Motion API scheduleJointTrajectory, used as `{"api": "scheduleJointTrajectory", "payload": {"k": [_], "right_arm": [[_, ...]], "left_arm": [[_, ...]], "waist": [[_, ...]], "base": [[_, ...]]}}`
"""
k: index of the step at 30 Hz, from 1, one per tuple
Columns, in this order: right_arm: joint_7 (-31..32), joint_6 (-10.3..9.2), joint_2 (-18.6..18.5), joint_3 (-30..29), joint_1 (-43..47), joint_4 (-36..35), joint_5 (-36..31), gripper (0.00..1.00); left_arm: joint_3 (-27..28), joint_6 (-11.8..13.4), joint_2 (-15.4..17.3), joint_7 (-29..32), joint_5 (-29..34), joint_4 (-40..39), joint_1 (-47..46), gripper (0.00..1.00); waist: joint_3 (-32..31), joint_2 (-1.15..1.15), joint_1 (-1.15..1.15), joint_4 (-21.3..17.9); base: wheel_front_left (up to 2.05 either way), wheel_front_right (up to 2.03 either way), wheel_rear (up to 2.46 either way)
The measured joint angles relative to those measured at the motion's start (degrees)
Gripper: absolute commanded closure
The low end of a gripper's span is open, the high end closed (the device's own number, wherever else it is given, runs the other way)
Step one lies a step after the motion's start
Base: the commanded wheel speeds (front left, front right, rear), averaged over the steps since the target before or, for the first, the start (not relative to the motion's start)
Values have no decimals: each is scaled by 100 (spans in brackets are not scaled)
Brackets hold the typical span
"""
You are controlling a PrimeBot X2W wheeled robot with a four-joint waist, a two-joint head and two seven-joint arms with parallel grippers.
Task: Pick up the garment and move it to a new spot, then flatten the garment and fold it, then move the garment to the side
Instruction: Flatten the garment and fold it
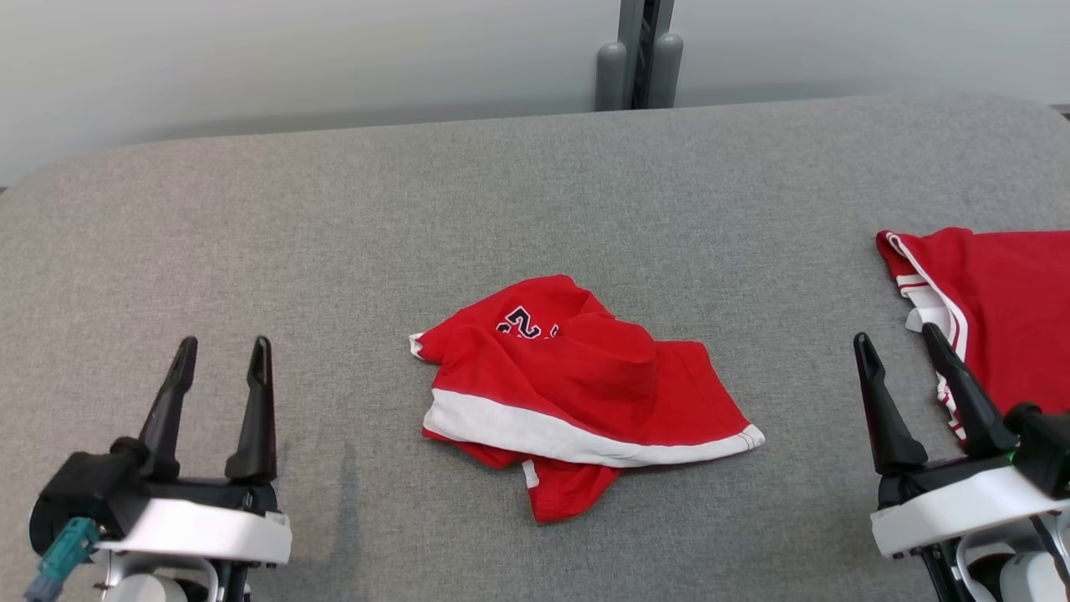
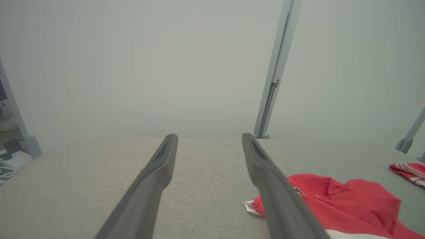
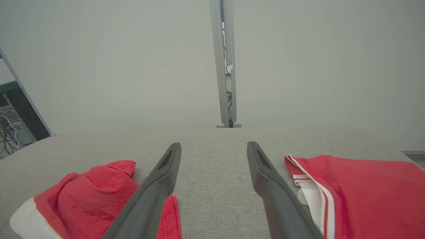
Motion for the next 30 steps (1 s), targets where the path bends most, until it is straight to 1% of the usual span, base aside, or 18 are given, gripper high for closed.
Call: {"api": "scheduleJointTrajectory", "payload": {"k": [7,20,22,25,30], "right_arm": [[60,0,-10,-57,217,-42,-55,0],[118,0,35,-148,270,-172,-114,0],[134,0,35,-152,268,-192,-116,0],[169,0,22,-152,261,-223,-116,0],[187,0,18,-90,188,-269,-115,0]], "left_arm": [[-58,42,-40,0,123,-8,232,0],[-220,88,-42,133,171,-42,201,0],[-311,47,-40,229,183,-49,99,0],[-525,-111,-62,508,162,24,-112,0],[-857,-491,-105,1224,-169,582,-293,0]], "waist": [[-146,0,0,17],[-147,0,0,-8],[-120,0,0,-8],[-55,0,0,-15],[79,0,0,-89]], "base": [[0,0,0],[0,0,0],[0,0,0],[0,0,0],[0,0,0]]}}
